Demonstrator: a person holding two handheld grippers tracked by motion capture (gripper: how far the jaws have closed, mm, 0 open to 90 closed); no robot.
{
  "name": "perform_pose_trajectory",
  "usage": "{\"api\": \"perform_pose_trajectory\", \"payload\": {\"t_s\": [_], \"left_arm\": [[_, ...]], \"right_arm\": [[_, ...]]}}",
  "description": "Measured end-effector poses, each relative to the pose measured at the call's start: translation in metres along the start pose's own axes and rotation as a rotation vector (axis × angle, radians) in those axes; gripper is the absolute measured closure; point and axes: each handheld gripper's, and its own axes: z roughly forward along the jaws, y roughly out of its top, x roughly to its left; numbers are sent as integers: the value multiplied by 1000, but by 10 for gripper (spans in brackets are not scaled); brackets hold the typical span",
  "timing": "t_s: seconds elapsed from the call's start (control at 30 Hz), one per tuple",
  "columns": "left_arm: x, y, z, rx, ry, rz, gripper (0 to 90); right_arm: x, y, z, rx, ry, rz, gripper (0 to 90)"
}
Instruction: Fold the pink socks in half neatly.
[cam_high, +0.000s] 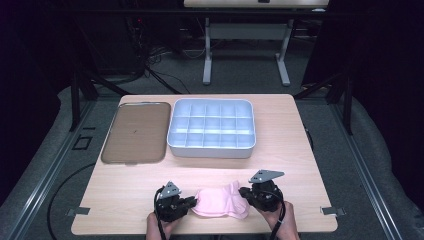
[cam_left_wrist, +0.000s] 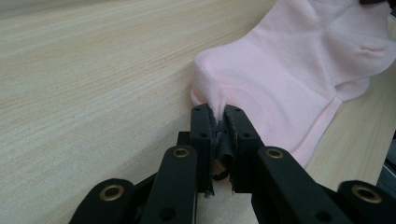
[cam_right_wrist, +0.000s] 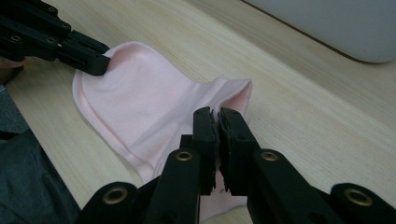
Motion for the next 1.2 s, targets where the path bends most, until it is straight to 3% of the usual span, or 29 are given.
{"api": "perform_pose_trajectory", "payload": {"t_s": [0.7,1.2], "left_arm": [[0,0,0,0,0,2,827],[0,0,0,1,0,0,827]], "right_arm": [[21,27,1,10,46,-62,853],[34,32,5,-10,81,-79,854]]}}
